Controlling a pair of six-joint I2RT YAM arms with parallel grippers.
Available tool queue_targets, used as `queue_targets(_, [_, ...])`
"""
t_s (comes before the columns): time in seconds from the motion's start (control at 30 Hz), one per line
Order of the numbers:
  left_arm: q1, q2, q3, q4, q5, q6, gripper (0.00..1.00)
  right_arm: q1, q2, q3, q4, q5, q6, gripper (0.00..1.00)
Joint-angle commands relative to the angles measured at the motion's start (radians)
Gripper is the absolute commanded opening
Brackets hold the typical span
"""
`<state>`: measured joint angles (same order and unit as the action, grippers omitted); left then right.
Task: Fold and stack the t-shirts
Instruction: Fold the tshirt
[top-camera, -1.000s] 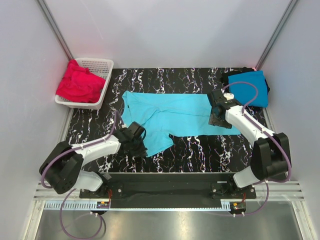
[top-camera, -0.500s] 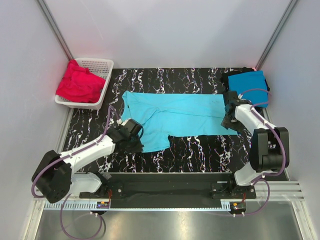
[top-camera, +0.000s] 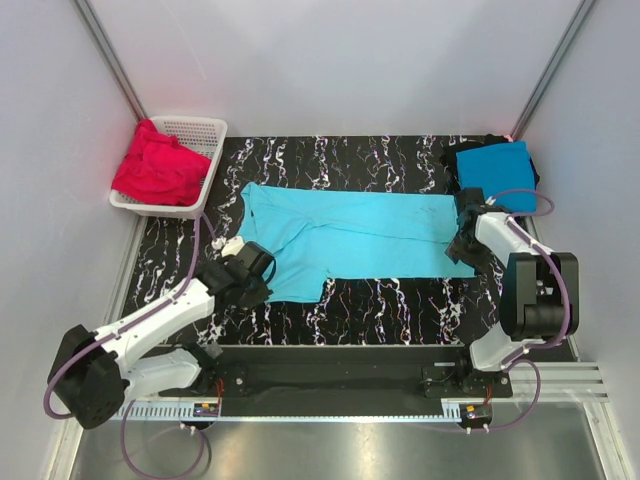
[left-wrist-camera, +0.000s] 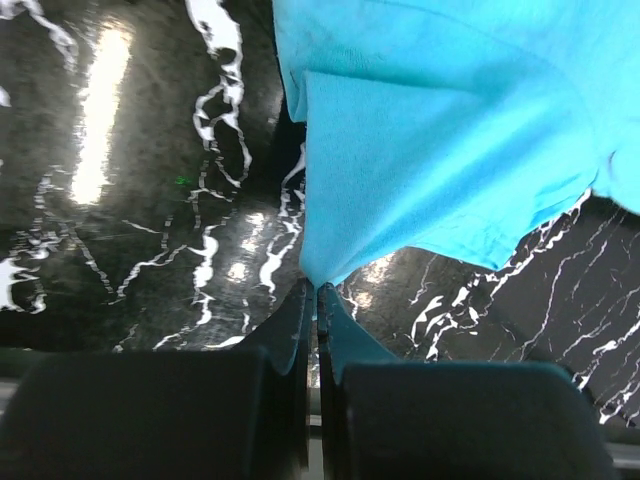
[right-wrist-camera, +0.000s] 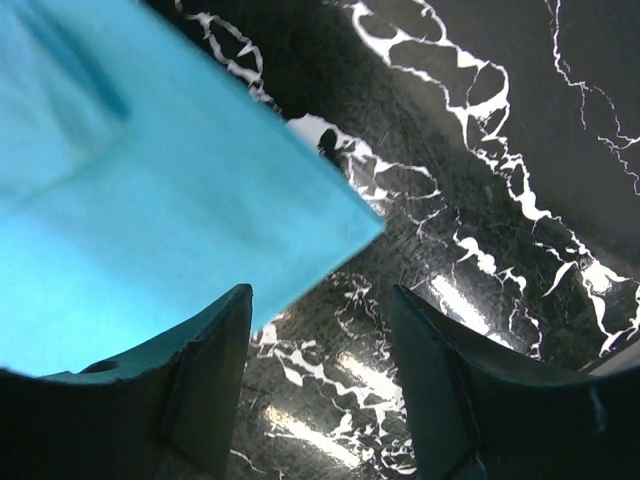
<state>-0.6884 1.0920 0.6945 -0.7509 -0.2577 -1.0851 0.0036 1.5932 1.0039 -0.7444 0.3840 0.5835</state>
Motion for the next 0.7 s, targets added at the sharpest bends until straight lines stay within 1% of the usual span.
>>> queue_targets(0.0, [0.009, -0.027, 0.043, -0.045, -0.068, -0.007, 0.00, -0.036, 0.025, 0.010, 0.036, -0.016, 0.021, 0.64])
queue_targets(0.13, [0.009, -0.014, 0.039, -0.048, -0.057, -0.009, 0.00, -0.048, 0.040, 0.013, 0.037, -0.042, 0.019, 0.63])
queue_targets(0.3, [0.009, -0.009, 0.033, -0.042, -0.055, -0.010, 0.00, -0.051, 0.033, -0.033, 0.045, -0.042, 0.016, 0.60])
queue_targets(0.33, [0.009, -0.004, 0.031, -0.041, -0.052, -0.009, 0.00, -0.051, 0.034, -0.039, 0.053, -0.043, 0.016, 0.58])
queue_targets(0.4, [0.009, 0.000, 0.028, -0.033, -0.049, -0.004, 0.00, -0.053, 0.042, -0.051, 0.056, -0.054, 0.015, 0.51])
queue_targets(0.47, [0.010, 0.003, 0.025, -0.030, -0.045, -0.002, 0.00, -0.054, 0.044, -0.057, 0.056, -0.057, 0.019, 0.47])
queue_targets(0.6, [0.009, 0.006, 0.025, -0.024, -0.035, -0.001, 0.00, -0.054, 0.014, -0.064, 0.042, -0.054, 0.019, 0.47])
queue_targets(0.67, [0.009, 0.003, 0.022, -0.016, -0.032, -0.001, 0.00, -0.056, -0.001, -0.068, 0.033, -0.045, 0.015, 0.45])
